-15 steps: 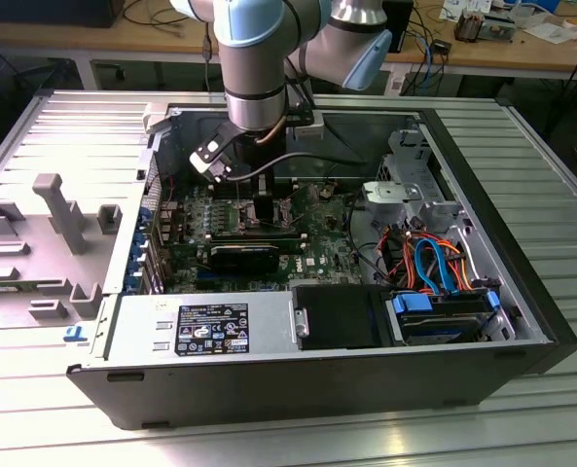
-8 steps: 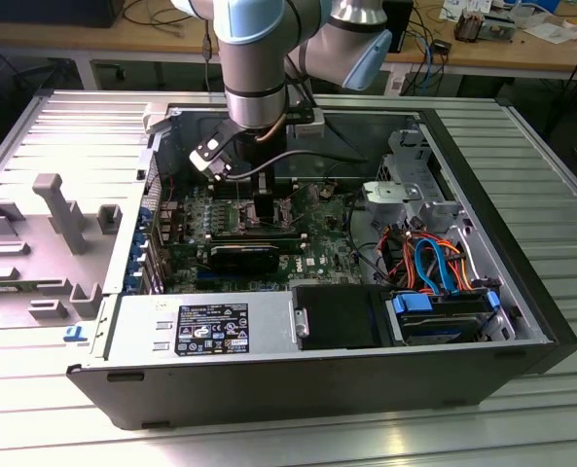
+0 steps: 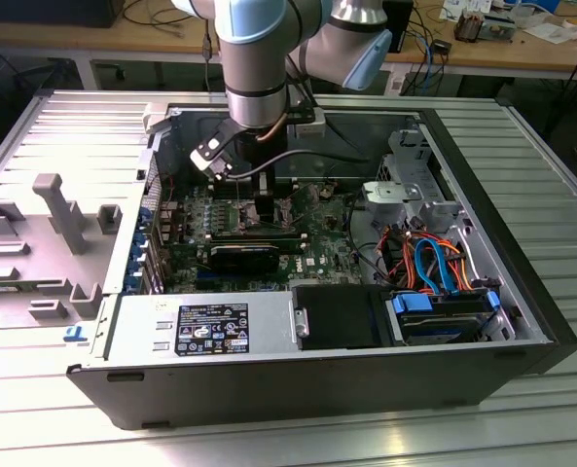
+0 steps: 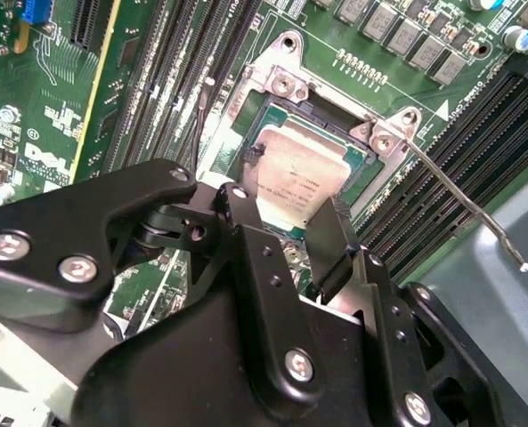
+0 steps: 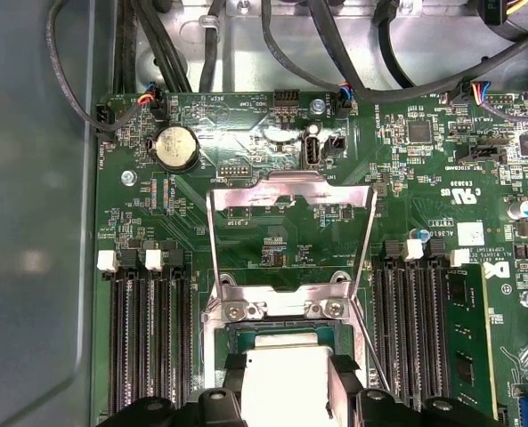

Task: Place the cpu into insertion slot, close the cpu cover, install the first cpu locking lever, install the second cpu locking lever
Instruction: 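Place the cpu into insertion slot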

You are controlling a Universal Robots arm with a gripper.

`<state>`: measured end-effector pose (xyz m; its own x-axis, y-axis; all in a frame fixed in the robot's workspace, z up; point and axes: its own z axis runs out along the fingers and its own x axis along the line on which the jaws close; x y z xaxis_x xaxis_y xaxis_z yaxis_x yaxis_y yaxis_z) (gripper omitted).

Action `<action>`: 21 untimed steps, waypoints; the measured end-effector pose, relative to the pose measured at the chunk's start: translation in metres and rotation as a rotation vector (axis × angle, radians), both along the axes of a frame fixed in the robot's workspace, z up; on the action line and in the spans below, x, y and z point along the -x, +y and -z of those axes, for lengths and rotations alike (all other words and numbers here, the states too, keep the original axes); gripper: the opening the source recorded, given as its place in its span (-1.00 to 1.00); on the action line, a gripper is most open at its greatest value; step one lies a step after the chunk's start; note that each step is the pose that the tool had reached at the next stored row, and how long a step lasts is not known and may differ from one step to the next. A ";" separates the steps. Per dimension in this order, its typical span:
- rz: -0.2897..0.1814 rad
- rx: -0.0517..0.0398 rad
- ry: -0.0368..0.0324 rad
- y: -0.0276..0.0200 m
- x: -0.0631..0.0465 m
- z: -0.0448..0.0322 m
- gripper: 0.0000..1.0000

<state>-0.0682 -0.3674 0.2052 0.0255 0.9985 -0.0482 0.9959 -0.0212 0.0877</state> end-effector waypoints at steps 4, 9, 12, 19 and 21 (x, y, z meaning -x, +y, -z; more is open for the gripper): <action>0.000 -0.0059 0.0071 0.0005 -0.001 0.0000 -0.05; 0.000 -0.0059 0.0072 0.0005 -0.001 0.0000 -0.05; 0.000 -0.0059 0.0071 0.0005 -0.001 0.0000 0.11; -0.058 -0.0052 0.0073 -0.0004 -0.001 0.0007 0.11; -0.071 -0.0046 0.0075 -0.0005 -0.001 0.0010 0.11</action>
<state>-0.0671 -0.3678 0.2042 -0.0460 0.9980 -0.0435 0.9955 0.0494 0.0803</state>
